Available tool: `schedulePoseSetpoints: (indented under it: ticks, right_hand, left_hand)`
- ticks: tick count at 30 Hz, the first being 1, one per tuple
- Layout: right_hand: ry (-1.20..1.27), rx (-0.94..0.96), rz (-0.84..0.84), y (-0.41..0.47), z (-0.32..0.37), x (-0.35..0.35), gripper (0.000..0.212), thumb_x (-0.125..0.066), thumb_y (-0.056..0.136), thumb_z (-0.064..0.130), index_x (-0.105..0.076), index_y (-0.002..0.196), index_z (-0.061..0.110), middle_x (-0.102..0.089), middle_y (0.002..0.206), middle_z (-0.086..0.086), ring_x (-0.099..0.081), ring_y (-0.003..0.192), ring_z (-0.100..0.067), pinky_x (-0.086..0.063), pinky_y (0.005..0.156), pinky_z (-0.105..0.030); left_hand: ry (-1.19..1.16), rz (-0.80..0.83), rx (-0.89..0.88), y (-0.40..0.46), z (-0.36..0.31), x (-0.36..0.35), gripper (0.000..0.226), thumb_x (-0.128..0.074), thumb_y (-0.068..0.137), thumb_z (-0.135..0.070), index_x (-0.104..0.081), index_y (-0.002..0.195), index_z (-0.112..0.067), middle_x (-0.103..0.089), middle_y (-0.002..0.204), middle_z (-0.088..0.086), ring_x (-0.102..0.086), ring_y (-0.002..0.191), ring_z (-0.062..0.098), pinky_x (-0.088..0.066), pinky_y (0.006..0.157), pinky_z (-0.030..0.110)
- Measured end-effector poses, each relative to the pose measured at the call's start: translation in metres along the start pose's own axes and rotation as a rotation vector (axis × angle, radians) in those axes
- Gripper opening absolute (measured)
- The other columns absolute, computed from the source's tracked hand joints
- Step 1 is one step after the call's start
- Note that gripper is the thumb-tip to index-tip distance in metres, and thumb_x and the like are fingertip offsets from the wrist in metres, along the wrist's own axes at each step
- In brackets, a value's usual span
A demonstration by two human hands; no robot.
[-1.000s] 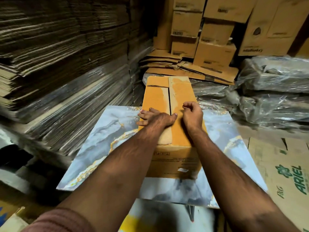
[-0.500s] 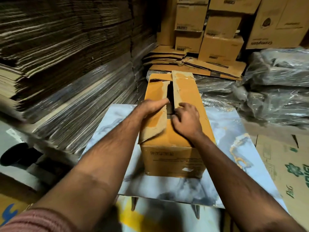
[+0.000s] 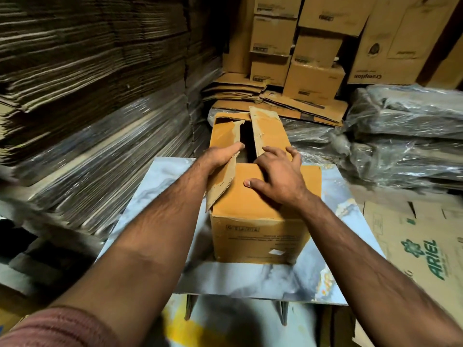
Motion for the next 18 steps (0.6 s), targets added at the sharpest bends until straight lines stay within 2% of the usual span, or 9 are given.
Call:
schedulePoseSetpoints:
  ticks: [3, 6, 7, 8, 9, 10, 12, 15, 18]
  right_hand:
    - [-0.004, 0.018, -0.131, -0.019, 0.013, 0.018, 0.049, -0.056, 0.079, 0.065, -0.065, 0.107, 0.026, -0.067, 0.113, 0.005, -0.054, 0.117, -0.018, -0.023, 0.105, -0.050]
    - [-0.026, 0.033, -0.199, -0.035, 0.027, 0.031, 0.039, -0.054, 0.082, 0.064, -0.064, 0.096, 0.029, -0.067, 0.094, 0.010, -0.061, 0.096, -0.017, -0.026, 0.092, -0.043]
    - [-0.033, 0.036, -0.210, -0.041, 0.031, 0.033, 0.037, -0.054, 0.082, 0.063, -0.063, 0.092, 0.029, -0.066, 0.089, 0.010, -0.061, 0.090, -0.018, -0.025, 0.086, -0.041]
    - [-0.039, 0.039, -0.214, -0.047, 0.034, 0.035, 0.034, -0.055, 0.083, 0.061, -0.062, 0.089, 0.028, -0.066, 0.084, 0.010, -0.062, 0.086, -0.019, -0.026, 0.081, -0.040]
    - [-0.043, 0.048, -0.208, -0.053, 0.035, 0.036, 0.032, -0.055, 0.084, 0.057, -0.062, 0.088, 0.026, -0.065, 0.082, 0.008, -0.063, 0.082, -0.021, -0.027, 0.077, -0.039]
    - [-0.055, 0.060, -0.187, -0.059, 0.038, 0.039, 0.030, -0.056, 0.085, 0.053, -0.063, 0.088, 0.025, -0.066, 0.081, 0.007, -0.064, 0.080, -0.023, -0.029, 0.073, -0.038]
    - [-0.102, 0.069, -0.095, -0.068, 0.042, 0.048, 0.029, -0.053, 0.091, 0.050, -0.065, 0.089, 0.023, -0.068, 0.083, 0.004, -0.066, 0.080, -0.026, -0.035, 0.067, -0.035]
    - [-0.124, 0.036, 0.143, -0.080, 0.052, 0.056, 0.030, -0.048, 0.099, 0.051, -0.066, 0.102, 0.027, -0.071, 0.095, 0.001, -0.066, 0.090, -0.027, -0.039, 0.066, -0.031]
    - [-0.079, -0.010, 0.336, -0.093, 0.059, 0.054, 0.032, -0.044, 0.101, 0.048, -0.057, 0.125, 0.033, -0.070, 0.114, 0.001, -0.063, 0.106, -0.027, -0.050, 0.080, -0.036]
  left_hand:
    - [-0.014, 0.036, -0.003, 0.003, 0.002, 0.001, 0.089, -0.065, 0.074, -0.072, -0.049, 0.139, -0.013, -0.057, 0.133, 0.013, -0.058, 0.114, 0.034, -0.047, 0.090, 0.041]
    - [0.023, 0.127, 0.021, 0.001, 0.003, 0.000, 0.093, -0.060, 0.073, -0.079, -0.048, 0.139, -0.014, -0.054, 0.137, 0.013, -0.056, 0.119, 0.036, -0.045, 0.102, 0.048]
    - [0.114, 0.180, 0.009, 0.000, 0.008, -0.002, 0.091, -0.056, 0.079, -0.077, -0.044, 0.143, -0.015, -0.048, 0.144, 0.013, -0.051, 0.126, 0.036, -0.042, 0.106, 0.048]
    - [0.238, 0.220, -0.013, 0.001, 0.016, -0.005, 0.089, -0.054, 0.084, -0.073, -0.033, 0.151, -0.016, -0.034, 0.156, 0.012, -0.040, 0.137, 0.036, -0.037, 0.111, 0.047]
    - [0.351, 0.229, -0.059, 0.002, 0.027, -0.008, 0.091, -0.055, 0.088, -0.067, -0.018, 0.157, -0.019, -0.009, 0.164, 0.012, -0.024, 0.146, 0.035, -0.030, 0.116, 0.045]
    - [0.403, 0.221, -0.106, 0.002, 0.038, -0.010, 0.095, -0.058, 0.088, -0.062, -0.005, 0.158, -0.024, 0.014, 0.163, 0.012, -0.009, 0.150, 0.035, -0.024, 0.118, 0.042]
    - [0.396, 0.180, -0.197, -0.002, 0.052, -0.013, 0.097, -0.062, 0.089, -0.055, 0.001, 0.158, -0.029, 0.033, 0.157, 0.013, 0.004, 0.151, 0.033, -0.016, 0.119, 0.035]
    - [0.446, 0.163, -0.223, -0.002, 0.062, -0.013, 0.094, -0.058, 0.089, -0.061, -0.001, 0.158, -0.032, 0.032, 0.158, 0.011, 0.005, 0.151, 0.031, -0.013, 0.120, 0.038]
    - [0.483, 0.022, -0.297, 0.001, 0.068, -0.020, 0.090, -0.058, 0.087, -0.065, -0.013, 0.157, -0.031, 0.020, 0.162, 0.013, -0.008, 0.150, 0.038, -0.022, 0.119, 0.043]
Point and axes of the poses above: each hand's wrist, its own y-axis towards the middle knuckle, its own x-axis out of the back of the hand, z = x × y, the point moved 2 cm from there along y, towards the middle knuckle
